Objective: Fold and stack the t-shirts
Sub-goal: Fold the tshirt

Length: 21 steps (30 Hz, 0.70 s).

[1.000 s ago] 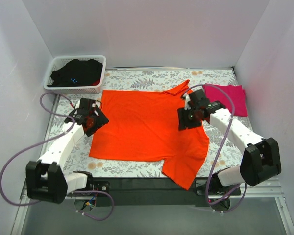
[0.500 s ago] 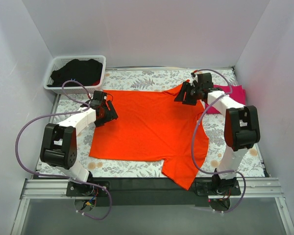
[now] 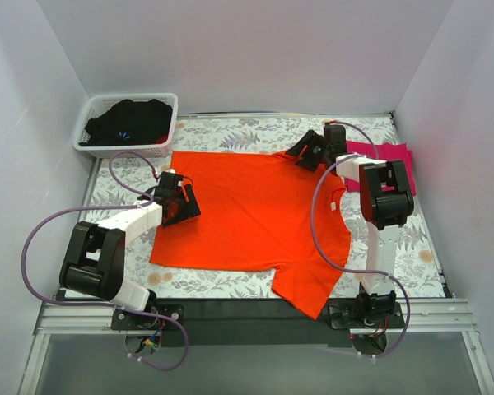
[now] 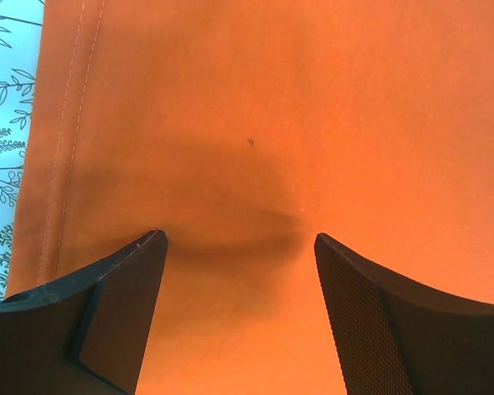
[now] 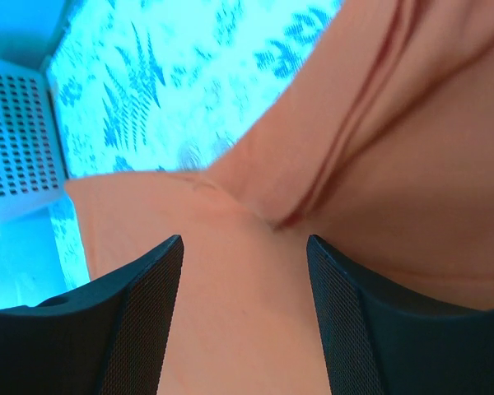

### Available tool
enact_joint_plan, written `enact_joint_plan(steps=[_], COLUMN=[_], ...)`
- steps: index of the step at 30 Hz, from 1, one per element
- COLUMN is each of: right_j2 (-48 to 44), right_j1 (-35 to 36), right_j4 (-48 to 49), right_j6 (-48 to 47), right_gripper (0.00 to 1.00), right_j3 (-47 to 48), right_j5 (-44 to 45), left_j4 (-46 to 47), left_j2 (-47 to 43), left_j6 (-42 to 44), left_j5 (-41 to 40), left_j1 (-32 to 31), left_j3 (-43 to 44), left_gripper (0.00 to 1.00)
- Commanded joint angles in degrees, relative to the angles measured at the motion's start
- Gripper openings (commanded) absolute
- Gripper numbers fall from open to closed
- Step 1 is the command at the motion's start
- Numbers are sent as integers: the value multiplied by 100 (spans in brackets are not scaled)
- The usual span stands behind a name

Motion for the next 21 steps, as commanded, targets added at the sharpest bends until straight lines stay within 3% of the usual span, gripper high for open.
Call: enact_joint_plan(steps=[1,21], right_j2=[94,1342], right_j1=[-22,-13], right_j4=[552,534], right_j6=[323,526], right_gripper=[58,55], right_j3=[394,2151], right_j5=[354,-217], left_j4=[224,242], left_j2=[-184,-176], left_j6=[92,127], left_j5=[-104,-104], left_j1=[-16,-16], left_j3=[-97,-141], left_gripper=[67,68])
